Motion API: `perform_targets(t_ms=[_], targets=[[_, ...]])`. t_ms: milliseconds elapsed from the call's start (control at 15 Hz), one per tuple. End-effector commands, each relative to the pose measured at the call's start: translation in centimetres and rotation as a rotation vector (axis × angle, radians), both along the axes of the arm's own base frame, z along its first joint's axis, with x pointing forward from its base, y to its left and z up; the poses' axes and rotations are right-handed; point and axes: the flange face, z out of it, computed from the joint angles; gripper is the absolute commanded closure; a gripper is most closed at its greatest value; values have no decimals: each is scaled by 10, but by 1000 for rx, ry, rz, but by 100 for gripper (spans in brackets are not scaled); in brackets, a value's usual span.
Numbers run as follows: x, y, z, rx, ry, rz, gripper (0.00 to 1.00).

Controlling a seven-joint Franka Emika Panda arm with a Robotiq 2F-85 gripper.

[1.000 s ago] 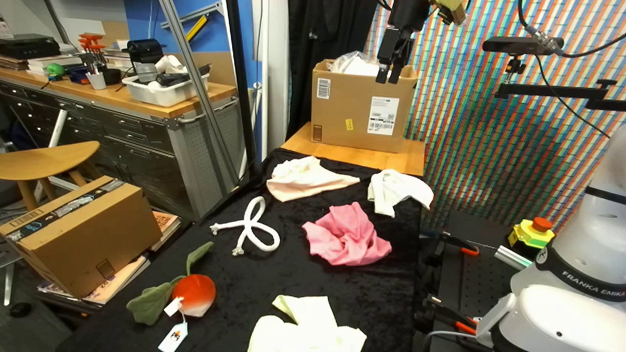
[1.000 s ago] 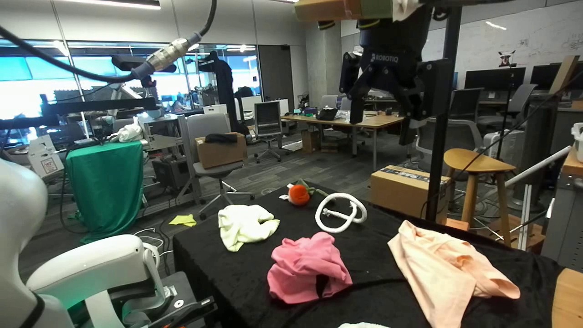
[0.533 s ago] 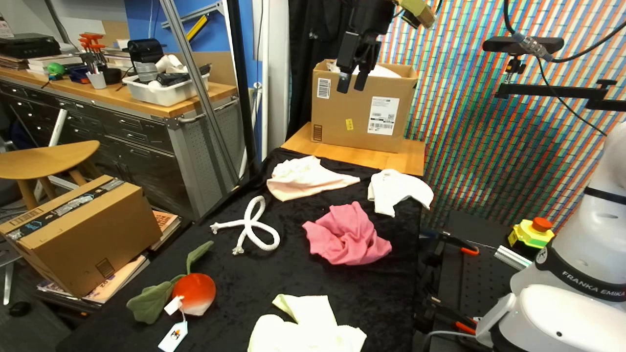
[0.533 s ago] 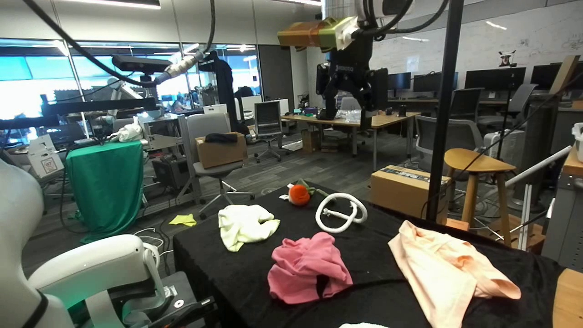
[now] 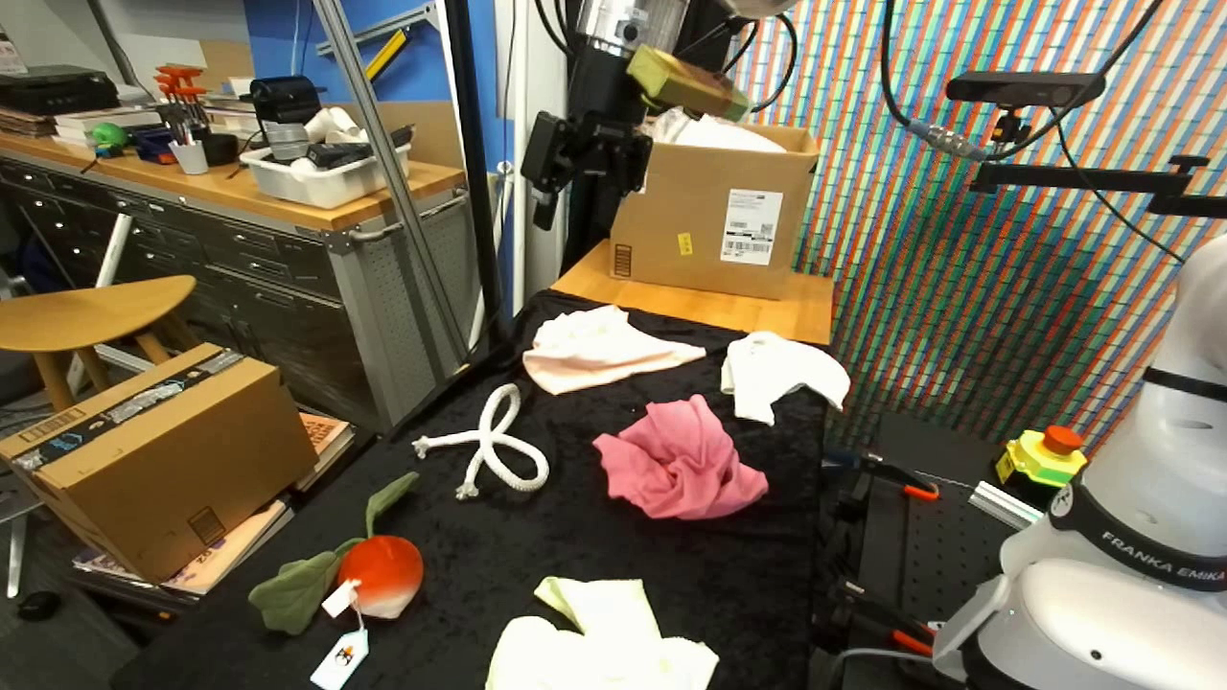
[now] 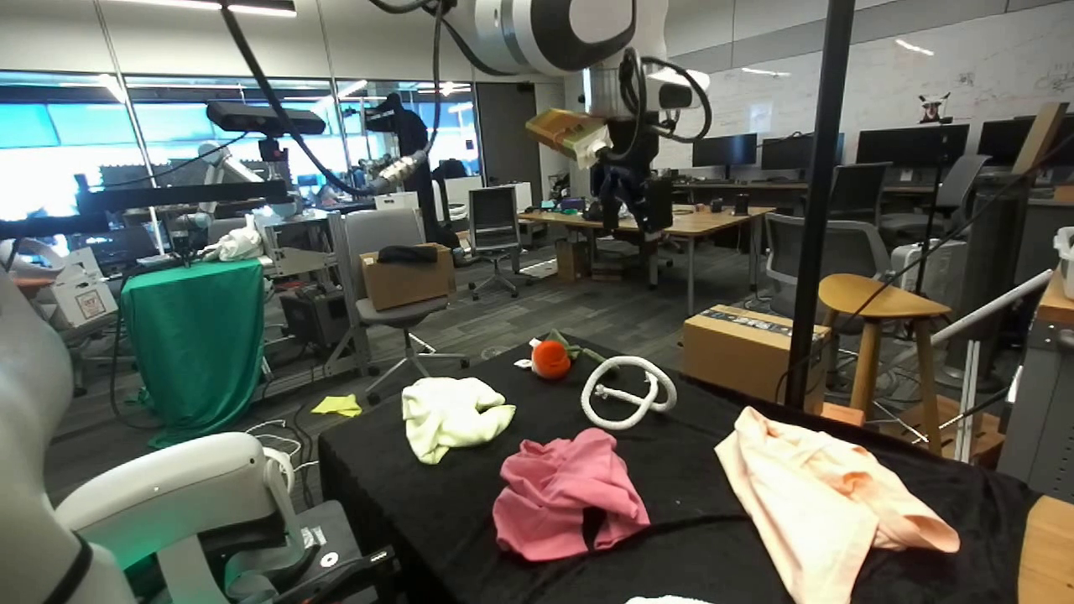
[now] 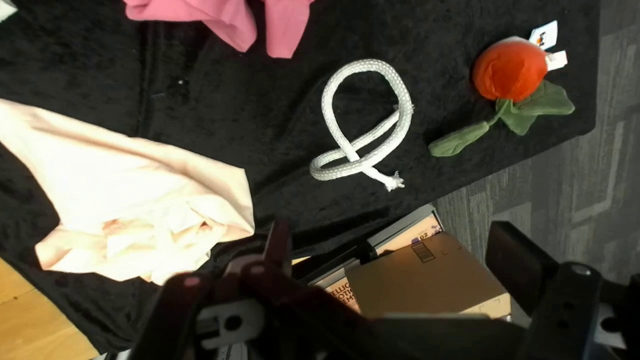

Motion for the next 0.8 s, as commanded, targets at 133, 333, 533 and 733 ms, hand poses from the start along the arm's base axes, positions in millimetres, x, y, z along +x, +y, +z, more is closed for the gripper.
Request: perform_targets(t_ms=[133, 333, 533, 733], targets=[[44, 32, -43, 49, -25, -168, 0], [56, 48, -74, 51, -42, -226, 0], [63, 64, -103, 92, -33, -214, 0], [64, 77, -129, 121, -19, -199, 0]])
